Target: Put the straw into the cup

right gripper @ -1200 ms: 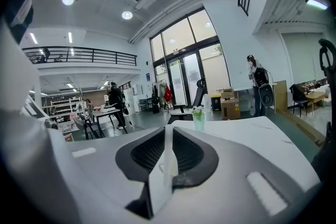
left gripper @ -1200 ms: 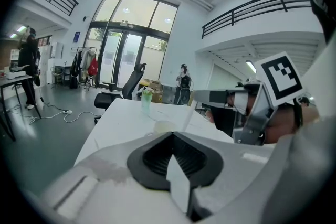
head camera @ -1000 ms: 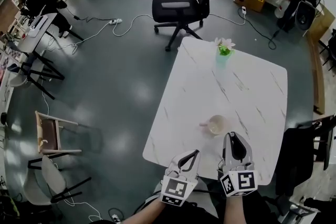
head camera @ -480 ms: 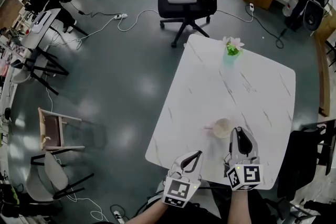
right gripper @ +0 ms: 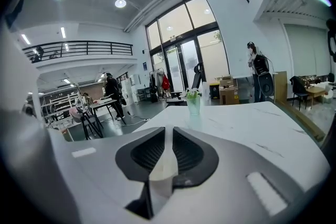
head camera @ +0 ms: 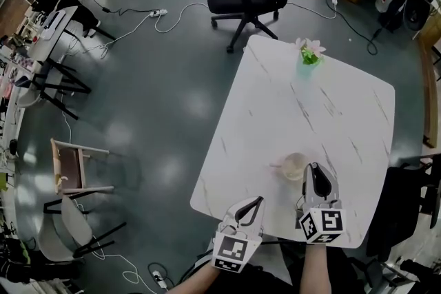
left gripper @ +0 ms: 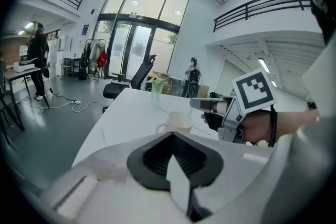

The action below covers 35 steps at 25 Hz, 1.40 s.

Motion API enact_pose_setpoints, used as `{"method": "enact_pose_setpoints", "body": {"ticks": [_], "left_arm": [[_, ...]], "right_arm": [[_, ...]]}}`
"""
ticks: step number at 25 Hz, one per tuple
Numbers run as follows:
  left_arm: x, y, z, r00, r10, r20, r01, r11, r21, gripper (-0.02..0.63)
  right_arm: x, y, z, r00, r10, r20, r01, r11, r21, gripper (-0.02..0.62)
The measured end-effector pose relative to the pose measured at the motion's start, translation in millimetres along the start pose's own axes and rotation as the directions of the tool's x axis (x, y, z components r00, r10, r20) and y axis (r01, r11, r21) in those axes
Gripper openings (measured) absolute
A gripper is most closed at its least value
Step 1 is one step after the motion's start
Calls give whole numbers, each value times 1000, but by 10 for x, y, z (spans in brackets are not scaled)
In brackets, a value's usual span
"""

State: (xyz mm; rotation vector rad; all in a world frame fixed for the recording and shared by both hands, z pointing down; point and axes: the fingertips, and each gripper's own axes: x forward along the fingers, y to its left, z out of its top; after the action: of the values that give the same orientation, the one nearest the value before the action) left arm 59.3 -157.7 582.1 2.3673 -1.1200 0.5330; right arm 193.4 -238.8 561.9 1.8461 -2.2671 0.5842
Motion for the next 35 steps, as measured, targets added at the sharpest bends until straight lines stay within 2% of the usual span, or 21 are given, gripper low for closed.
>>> {"method": "enact_pose_setpoints", "body": {"ticks": [19,24,28,35], "left_arm": [[73,9,-47,1000,-13,-15,12,1000,-4,2],[44,5,-16,1000,-16,-9,16,1000,3,2],[17,-21,48,1000,-24,5,24,1000,11,2],[-15,-82,165,998,-42,37,41,999,30,2]], "right_arm": [[63,-98,-279,998,-40,-50,42,999,32,49],[49,-119,-254,997,-67,-37,68,997,22,53],[0,-97,-190,998,-63,-25,64,998,23,104],[-174,-83,-43,997,-80,12,80,997,22,103]]}}
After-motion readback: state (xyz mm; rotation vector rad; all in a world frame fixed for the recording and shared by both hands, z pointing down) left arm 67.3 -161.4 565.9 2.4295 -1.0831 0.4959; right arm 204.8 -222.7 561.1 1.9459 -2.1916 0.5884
